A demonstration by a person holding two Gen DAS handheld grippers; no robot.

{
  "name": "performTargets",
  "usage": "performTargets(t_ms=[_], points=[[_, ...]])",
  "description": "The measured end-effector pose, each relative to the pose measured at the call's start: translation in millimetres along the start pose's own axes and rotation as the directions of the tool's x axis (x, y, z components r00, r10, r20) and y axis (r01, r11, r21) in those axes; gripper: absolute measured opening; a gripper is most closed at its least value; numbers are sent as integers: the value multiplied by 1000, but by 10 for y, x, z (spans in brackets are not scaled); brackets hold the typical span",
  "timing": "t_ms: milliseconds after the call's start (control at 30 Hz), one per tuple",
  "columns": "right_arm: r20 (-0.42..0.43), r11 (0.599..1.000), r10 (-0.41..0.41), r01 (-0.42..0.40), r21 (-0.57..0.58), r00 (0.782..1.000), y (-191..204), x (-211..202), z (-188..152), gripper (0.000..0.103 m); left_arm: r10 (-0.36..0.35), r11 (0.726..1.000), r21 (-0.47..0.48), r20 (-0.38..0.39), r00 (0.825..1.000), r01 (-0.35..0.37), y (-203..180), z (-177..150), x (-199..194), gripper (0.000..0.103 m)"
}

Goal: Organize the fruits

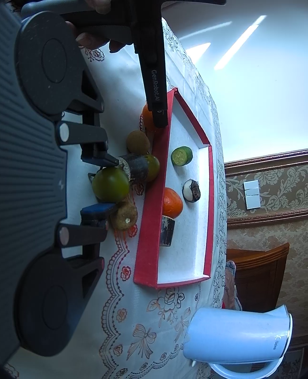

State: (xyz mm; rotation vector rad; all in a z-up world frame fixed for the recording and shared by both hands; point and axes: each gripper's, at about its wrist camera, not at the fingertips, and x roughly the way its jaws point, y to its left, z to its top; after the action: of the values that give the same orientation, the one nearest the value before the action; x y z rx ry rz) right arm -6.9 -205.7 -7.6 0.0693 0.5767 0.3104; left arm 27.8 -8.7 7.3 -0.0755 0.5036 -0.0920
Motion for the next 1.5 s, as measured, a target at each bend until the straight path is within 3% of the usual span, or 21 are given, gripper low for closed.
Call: performTargets(t_ms=[600, 1000, 1500], points=[[27, 996, -65, 66, -55, 998, 91, -56, -8, 31, 65, 998, -26, 5, 998, -65, 75, 15, 3, 38], [74, 997, -43, 47, -65, 996, 94, -135, 17, 31, 92, 996, -9, 45, 995, -91, 64, 18, -59, 38], [131, 995, -6, 19, -98, 991, 80, -26, 535, 31, 146, 988, 26, 109, 983, -149, -31, 294, -13, 38]])
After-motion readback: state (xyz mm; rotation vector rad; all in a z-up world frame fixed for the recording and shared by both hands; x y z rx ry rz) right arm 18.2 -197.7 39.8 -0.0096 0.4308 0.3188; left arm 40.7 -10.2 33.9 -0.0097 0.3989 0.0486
